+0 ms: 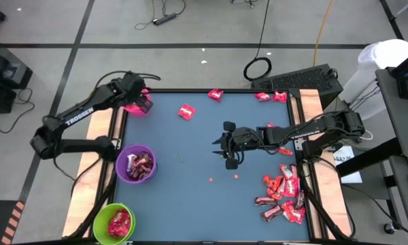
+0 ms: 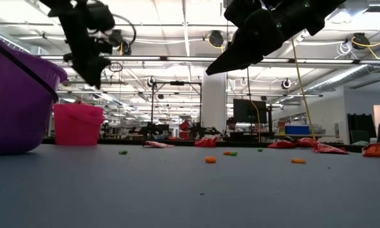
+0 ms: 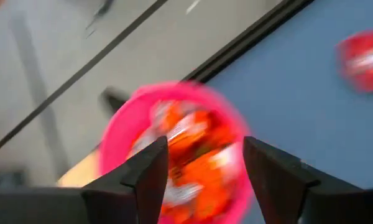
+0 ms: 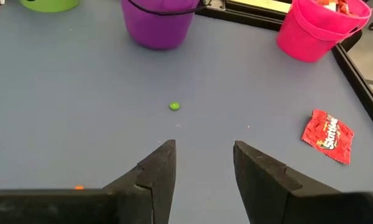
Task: Organize candy in baskets
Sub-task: Put the orange chocolate into the pink bucket
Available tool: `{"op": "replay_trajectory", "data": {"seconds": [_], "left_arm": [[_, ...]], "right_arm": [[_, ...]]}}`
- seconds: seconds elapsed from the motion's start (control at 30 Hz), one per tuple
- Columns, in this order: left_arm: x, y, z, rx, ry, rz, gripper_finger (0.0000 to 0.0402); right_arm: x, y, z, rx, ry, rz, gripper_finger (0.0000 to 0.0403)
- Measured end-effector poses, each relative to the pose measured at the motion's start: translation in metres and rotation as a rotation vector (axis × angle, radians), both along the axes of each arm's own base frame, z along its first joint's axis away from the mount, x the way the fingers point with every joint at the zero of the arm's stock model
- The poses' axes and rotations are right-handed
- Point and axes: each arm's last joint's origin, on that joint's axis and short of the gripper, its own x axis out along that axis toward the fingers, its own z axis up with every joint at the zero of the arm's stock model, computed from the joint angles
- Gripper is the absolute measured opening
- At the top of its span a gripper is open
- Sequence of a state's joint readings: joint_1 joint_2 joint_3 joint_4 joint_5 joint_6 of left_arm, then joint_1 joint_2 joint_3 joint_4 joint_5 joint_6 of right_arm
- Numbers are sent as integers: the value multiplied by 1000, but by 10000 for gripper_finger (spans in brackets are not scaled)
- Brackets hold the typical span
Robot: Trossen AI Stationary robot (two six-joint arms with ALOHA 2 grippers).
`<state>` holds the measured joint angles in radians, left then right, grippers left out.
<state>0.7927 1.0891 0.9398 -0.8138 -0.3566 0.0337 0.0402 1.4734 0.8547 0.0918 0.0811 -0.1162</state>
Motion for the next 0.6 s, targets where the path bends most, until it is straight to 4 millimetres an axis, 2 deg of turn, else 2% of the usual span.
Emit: {"op": "replay_trajectory", "data": {"seconds": [0.2, 0.3, 0.43, 0.6], "left_arm": [[22, -28, 23, 25, -287, -296, 212], [37, -45, 27, 46, -382, -442, 212], [56, -68, 21, 71, -464, -597, 212], [73, -91, 4, 101, -549, -735, 212]], "right_arm": [[0, 0, 0, 0, -2, 0, 151], [0, 0, 0, 19, -3, -11, 151], [-4, 0, 3, 71, 11, -42, 169], [-27, -7, 12, 96, 107, -186, 230]]}}
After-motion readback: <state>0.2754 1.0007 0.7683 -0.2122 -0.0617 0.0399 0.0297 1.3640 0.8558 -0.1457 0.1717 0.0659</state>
